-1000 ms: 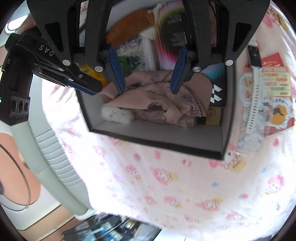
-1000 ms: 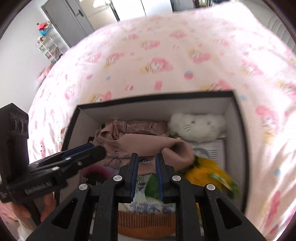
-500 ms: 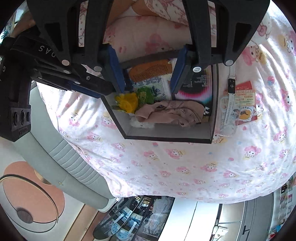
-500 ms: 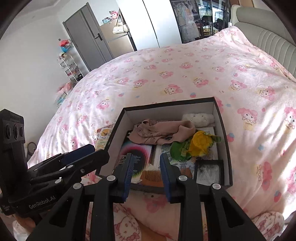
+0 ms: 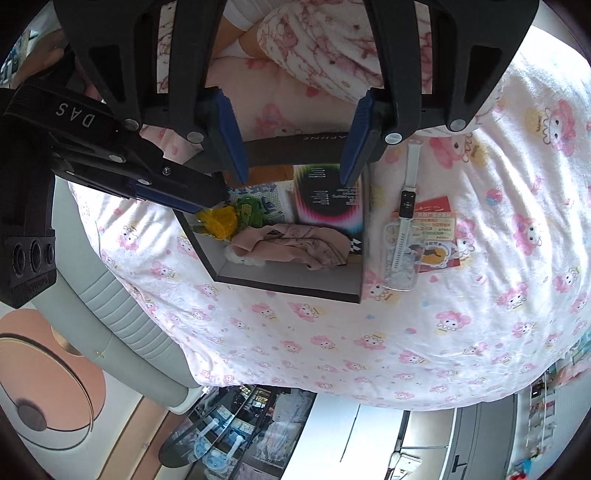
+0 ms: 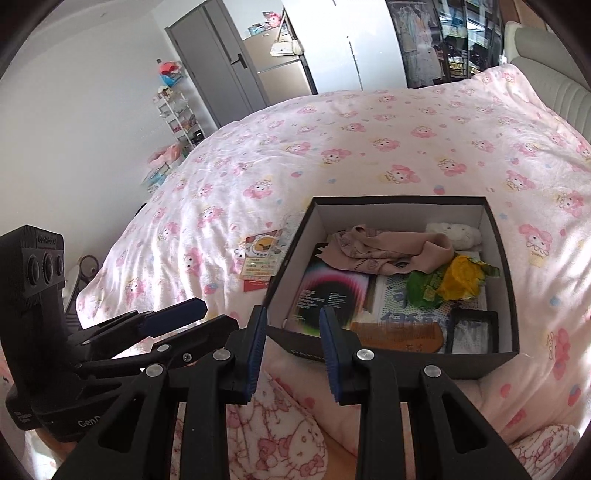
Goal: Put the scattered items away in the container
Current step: 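Open the right gripper and withdraw it from the box, then move the right gripper to the cartoon sticker card and grasp it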
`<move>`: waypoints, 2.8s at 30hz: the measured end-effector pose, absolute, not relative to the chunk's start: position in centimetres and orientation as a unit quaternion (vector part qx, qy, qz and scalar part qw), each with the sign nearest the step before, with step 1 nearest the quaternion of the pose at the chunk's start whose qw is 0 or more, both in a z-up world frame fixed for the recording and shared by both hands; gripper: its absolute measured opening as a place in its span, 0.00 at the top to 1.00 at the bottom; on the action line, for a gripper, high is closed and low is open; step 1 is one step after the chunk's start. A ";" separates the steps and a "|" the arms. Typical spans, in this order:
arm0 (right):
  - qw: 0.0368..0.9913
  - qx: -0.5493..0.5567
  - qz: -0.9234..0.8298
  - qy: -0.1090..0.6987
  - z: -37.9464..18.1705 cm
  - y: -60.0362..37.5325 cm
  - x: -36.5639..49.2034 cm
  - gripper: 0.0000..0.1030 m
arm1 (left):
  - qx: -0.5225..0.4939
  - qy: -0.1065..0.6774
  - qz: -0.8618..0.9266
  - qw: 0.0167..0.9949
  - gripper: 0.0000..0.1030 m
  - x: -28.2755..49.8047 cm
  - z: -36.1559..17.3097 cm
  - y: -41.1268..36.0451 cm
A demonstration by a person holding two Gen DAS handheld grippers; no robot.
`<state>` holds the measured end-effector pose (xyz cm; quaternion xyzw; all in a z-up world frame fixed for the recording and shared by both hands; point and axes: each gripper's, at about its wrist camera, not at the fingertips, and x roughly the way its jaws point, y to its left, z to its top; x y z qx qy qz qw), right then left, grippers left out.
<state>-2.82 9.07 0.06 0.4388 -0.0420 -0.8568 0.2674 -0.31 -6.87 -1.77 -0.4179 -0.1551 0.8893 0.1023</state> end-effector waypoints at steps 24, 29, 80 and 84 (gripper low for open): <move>0.329 0.549 -0.769 -0.021 -8.5 -7.7 -14.6 0.75 | -0.505 -0.289 0.813 -0.028 0.52 -7.7 -14.2 -26.0; 0.297 0.585 -0.754 -0.026 -11.8 -9.8 -17.8 0.75 | -0.521 -0.310 0.795 0.009 0.64 -11.9 -17.5 -26.7; 0.342 0.646 -0.677 0.088 -18.2 -17.6 -18.4 0.66 | -0.506 -0.344 0.781 -0.127 0.94 -4.9 -21.2 -32.5; 0.355 0.655 -0.663 0.075 -19.8 -18.6 -18.9 0.65 | -0.521 -0.302 0.788 -0.132 0.91 -6.6 -21.7 -31.2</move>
